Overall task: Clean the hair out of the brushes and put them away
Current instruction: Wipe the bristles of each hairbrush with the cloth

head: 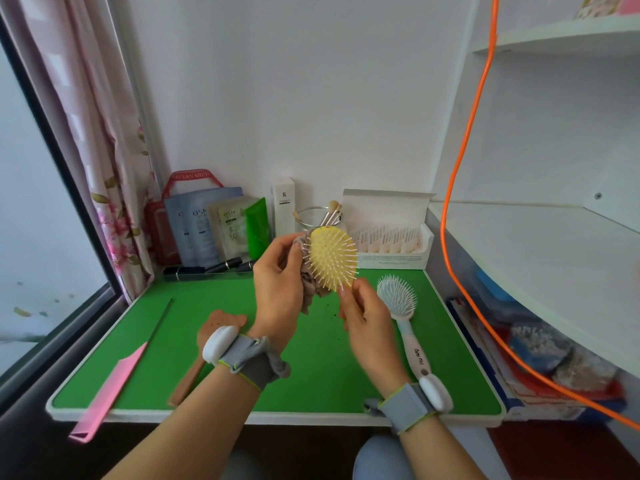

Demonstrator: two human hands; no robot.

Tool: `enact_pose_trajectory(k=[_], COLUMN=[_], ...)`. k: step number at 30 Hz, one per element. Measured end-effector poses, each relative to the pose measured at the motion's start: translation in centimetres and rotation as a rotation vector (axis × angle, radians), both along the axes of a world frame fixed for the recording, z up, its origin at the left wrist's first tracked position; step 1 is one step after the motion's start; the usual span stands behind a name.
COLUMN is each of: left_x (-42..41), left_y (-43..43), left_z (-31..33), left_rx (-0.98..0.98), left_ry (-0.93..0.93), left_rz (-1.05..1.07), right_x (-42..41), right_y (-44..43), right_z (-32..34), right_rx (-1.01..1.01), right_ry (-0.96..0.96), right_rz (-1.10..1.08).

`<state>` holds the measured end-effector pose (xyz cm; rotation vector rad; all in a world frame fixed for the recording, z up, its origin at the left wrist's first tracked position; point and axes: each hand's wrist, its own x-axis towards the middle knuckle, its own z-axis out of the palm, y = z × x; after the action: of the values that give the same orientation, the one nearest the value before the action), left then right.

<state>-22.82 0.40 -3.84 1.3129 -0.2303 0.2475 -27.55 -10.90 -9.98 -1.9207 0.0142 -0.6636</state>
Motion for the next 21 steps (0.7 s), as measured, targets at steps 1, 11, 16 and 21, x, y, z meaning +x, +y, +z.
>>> enact_pose_trajectory(k=[1,11,16,21], left_x=[0.1,0.1,-1.0,0.4], left_y=[0.1,0.0,-0.8,-0.2], left_z=[0.0,-1.7,-3.6,-2.1], left_rx=[0.006,0.063,0.077,0.011], left_ry=[-0.003,0.052,0.09,0.084], left_rz=[0.006,0.04,0.029,0.094], right_x=[0.1,0.5,0.9,0.9], right_y=[0.0,0.0,0.9,0.9], right_z=[0.0,-1.0,-0.9,-1.0], right_rx=[-0.005,0.062,0.15,0.095], right_ry=[0.006,0.028,0.011,0.016], right_rz=[0.007,0.005,-0.009,-0.031])
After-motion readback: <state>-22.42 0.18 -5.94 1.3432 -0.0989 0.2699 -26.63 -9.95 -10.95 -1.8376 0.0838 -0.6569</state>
